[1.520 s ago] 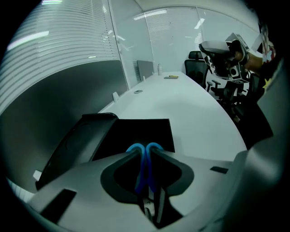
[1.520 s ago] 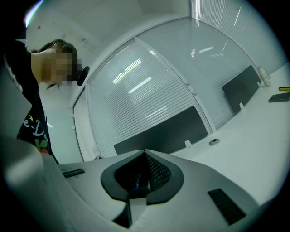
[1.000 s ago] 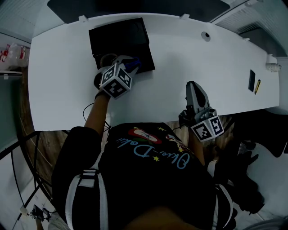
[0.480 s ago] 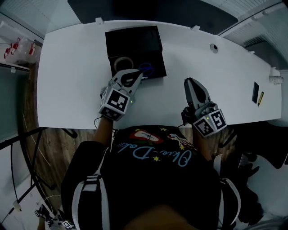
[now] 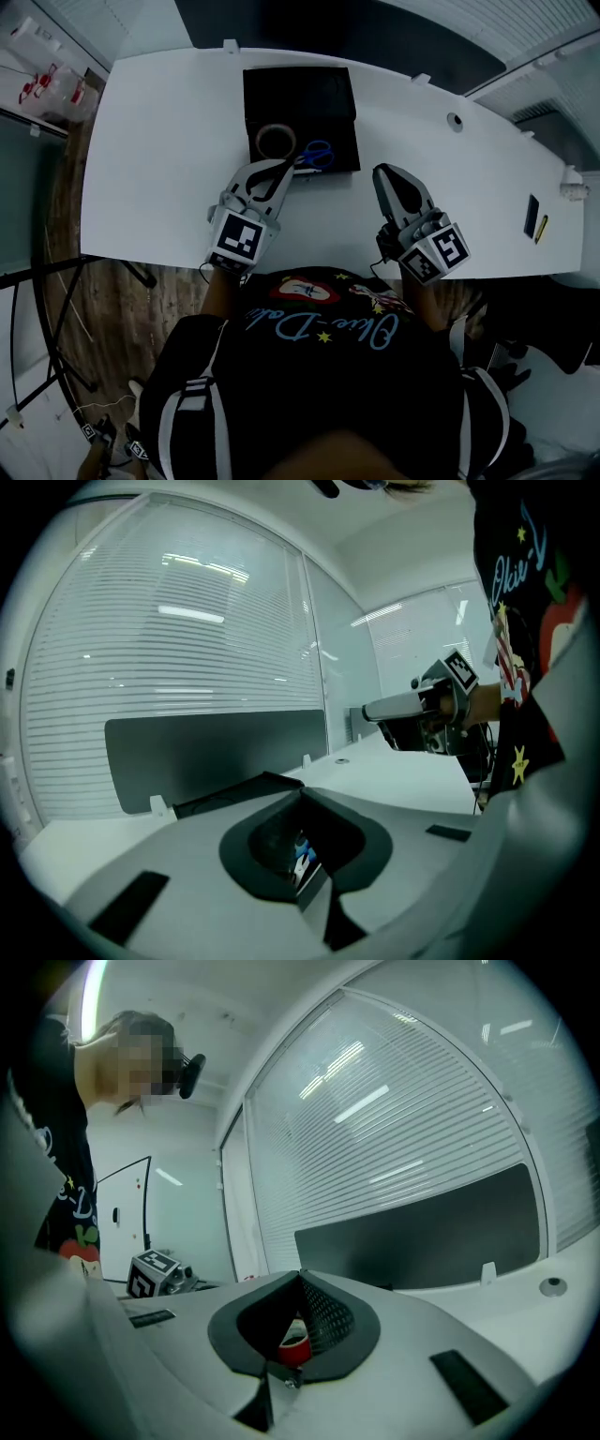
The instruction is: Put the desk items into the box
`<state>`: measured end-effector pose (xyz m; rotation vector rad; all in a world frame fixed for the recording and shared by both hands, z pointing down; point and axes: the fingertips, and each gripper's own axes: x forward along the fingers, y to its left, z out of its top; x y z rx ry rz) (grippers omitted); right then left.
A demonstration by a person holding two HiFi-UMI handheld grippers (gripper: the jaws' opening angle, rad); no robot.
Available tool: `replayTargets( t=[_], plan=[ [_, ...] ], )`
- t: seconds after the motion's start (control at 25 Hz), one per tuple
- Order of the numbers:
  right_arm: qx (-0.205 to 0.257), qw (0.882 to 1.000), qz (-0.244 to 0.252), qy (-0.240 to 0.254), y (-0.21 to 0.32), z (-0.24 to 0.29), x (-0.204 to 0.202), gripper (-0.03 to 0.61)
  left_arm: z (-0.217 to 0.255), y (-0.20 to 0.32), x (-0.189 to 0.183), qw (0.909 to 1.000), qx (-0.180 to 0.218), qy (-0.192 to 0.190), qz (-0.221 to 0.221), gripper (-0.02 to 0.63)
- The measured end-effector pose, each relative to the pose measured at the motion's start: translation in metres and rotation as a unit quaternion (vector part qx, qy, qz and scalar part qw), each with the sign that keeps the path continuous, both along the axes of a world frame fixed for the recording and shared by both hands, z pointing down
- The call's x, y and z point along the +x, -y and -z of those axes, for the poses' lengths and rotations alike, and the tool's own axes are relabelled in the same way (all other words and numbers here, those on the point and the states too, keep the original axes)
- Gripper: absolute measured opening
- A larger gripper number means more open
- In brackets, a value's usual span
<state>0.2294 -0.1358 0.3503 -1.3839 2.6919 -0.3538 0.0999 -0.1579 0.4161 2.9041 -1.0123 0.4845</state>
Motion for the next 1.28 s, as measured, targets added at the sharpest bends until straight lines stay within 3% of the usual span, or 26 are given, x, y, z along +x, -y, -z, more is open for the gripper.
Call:
replayTargets(
  t=[0.44, 0.84, 1.28],
  plan=[
    [0.008, 1.0, 0.023, -0.01, 0.001, 0.005, -0.019, 0.029, 0.013, -0.003, -0.018, 0.9995, 0.016, -0.005, 0.025, 0.025],
    [0.009, 1.0, -0.013, -0.014, -0.013, 0.006, 0.008, 0.029, 0.016, -0.004, 0.003, 0.9996, 0.027, -0.005, 0.002, 0.025],
    [0.01, 1.0, -0.015, -0.006, -0.023, 0.007, 0.01, 0.029, 0.019, -0.017, -0.002, 0.9992, 0.033, 0.019, 0.005, 0.023]
  ],
)
